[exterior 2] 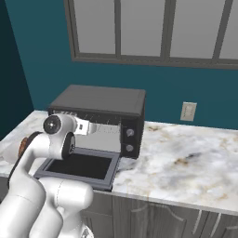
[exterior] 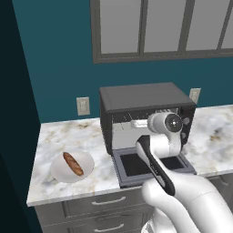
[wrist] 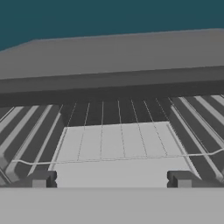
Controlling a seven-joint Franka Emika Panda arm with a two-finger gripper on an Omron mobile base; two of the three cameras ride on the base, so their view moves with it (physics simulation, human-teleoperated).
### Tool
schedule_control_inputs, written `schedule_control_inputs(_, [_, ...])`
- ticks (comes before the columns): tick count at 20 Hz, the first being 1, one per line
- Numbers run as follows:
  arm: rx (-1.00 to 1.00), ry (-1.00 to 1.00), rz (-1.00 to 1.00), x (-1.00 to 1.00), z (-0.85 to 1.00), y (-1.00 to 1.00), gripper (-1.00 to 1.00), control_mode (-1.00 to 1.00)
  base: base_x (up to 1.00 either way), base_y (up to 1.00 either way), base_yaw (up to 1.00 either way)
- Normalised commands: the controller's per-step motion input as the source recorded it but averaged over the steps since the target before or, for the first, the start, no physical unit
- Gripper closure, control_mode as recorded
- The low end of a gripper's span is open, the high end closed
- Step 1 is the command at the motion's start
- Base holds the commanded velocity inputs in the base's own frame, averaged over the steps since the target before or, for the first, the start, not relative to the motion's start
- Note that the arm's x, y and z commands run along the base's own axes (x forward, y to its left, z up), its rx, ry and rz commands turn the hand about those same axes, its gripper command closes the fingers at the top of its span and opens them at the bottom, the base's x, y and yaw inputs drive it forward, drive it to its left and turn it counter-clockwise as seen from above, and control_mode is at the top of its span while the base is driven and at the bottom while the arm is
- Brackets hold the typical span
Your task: Pull the toaster oven rack outwards. Pick up the baguette from the plate and place it on the toaster oven rack. Close the toaster oven door fully and set the temperature to the lowest setting.
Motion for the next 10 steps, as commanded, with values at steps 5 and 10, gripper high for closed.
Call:
schedule_control_inputs(5, [0.00, 0.00, 0.00, 0.07, -0.31, 0.00, -1.00, -1.00, 0.00, 0.00, 0.00])
schedule_control_inputs(10, [0.00, 0.00, 0.00, 0.00, -0.45, 0.00, -1.00, -1.00, 0.00, 0.00, 0.00])
